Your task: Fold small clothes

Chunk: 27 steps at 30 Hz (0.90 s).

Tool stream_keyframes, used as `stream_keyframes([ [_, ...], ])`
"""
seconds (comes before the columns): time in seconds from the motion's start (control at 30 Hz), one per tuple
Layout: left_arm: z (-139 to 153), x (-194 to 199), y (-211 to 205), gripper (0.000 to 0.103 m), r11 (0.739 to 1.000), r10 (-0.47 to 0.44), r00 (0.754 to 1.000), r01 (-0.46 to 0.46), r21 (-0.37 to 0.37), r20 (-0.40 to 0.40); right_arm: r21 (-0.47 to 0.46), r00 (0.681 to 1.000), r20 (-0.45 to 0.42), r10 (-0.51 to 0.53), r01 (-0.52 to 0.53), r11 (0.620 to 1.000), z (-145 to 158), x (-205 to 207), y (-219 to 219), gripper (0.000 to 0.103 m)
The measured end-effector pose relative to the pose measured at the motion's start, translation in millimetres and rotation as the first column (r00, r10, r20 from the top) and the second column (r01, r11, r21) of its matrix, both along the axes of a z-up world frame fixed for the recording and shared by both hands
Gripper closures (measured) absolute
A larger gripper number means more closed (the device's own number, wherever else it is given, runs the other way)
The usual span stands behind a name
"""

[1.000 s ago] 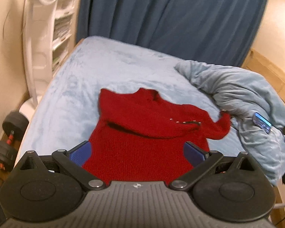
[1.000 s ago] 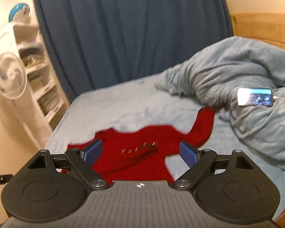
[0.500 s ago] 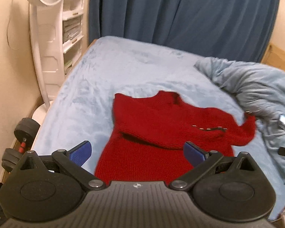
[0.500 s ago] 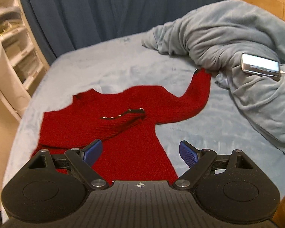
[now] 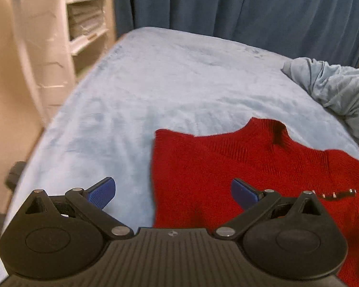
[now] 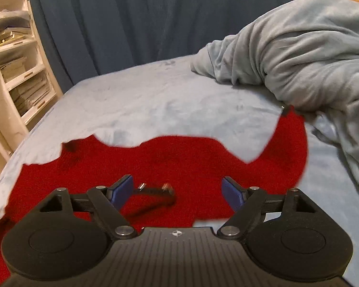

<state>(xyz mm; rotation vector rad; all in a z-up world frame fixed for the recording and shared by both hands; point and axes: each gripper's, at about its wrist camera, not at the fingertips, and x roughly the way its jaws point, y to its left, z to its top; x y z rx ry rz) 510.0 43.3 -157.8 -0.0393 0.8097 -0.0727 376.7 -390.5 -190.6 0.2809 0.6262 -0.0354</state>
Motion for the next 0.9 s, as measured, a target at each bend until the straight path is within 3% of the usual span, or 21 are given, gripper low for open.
stream_keyframes([
  [0.13,-31,40,-11,0.000,0.999,-0.032,0.997,0.031,-0.017,-0.072,0.156,0.991,-0.070,0.116,-0.104,0.982,-32,35,-12,0.021],
  [0.23,-56,59,-28,0.001,0.997,-0.062,0.986,0.067,0.028,-0.157,0.158,0.971,-0.086,0.225,-0.210,0.965,-44,52,2,0.021],
  [0.3,-69,64,-39,0.018,0.993,-0.036,0.982,0.056,0.104,-0.187,0.131,0.939,-0.116,0.324,-0.309,0.942,-51,63,17,0.023],
  [0.33,-70,62,-43,0.033,0.989,-0.028,0.988,0.050,0.140,-0.155,0.105,0.930,-0.122,0.346,-0.335,0.936,-54,66,24,0.048],
  [0.37,-67,58,-44,0.061,0.987,-0.026,0.993,0.043,0.156,-0.113,0.092,0.924,-0.143,0.356,-0.346,0.934,-54,70,30,0.075],
  [0.43,-60,53,-36,0.078,0.990,-0.002,0.997,0.013,0.139,-0.076,0.123,0.955,-0.135,0.263,-0.247,0.961,-41,75,34,0.077],
  [0.5,-55,55,-19,0.080,0.996,0.054,0.996,-0.049,0.072,-0.069,0.175,0.984,-0.051,0.171,-0.160,0.971,-24,81,29,0.077],
  [0.53,-54,56,-13,0.080,0.995,0.083,0.994,-0.079,0.055,-0.069,0.200,0.992,-0.044,0.120,-0.108,0.974,-21,88,28,0.075],
  [0.57,-54,58,-9,0.079,0.994,0.105,0.992,-0.103,0.040,-0.071,0.220,0.997,-0.053,0.064,-0.050,0.974,-19,96,26,0.067],
  [0.6,-53,58,-5,0.077,0.992,0.128,0.989,-0.126,0.024,-0.072,0.214,0.997,-0.081,0.012,0.005,0.977,-21,105,25,0.050],
  [0.63,-52,58,-3,0.071,0.990,0.138,0.988,-0.137,0.010,-0.076,0.188,0.992,-0.122,-0.020,0.043,0.981,-25,110,25,0.044],
  [0.67,-49,55,0,0.057,0.990,0.140,0.987,-0.141,-0.008,-0.085,0.164,0.986,-0.165,-0.029,0.056,0.985,-27,111,25,0.043],
  [0.7,-43,49,2,0.050,0.990,0.133,0.987,-0.135,-0.025,-0.091,0.160,0.984,-0.177,-0.032,0.061,0.985,-25,105,23,0.044],
  [0.77,-28,32,2,0.015,0.993,0.112,0.991,-0.115,-0.040,-0.075,0.190,0.986,-0.166,-0.021,0.053,0.980,-12,77,16,0.043],
  [0.9,13,-18,-4,0.000,0.997,0.073,0.997,-0.073,-0.025,-0.013,0.202,0.990,-0.138,-0.003,0.031,0.979,16,18,14,0.040],
])
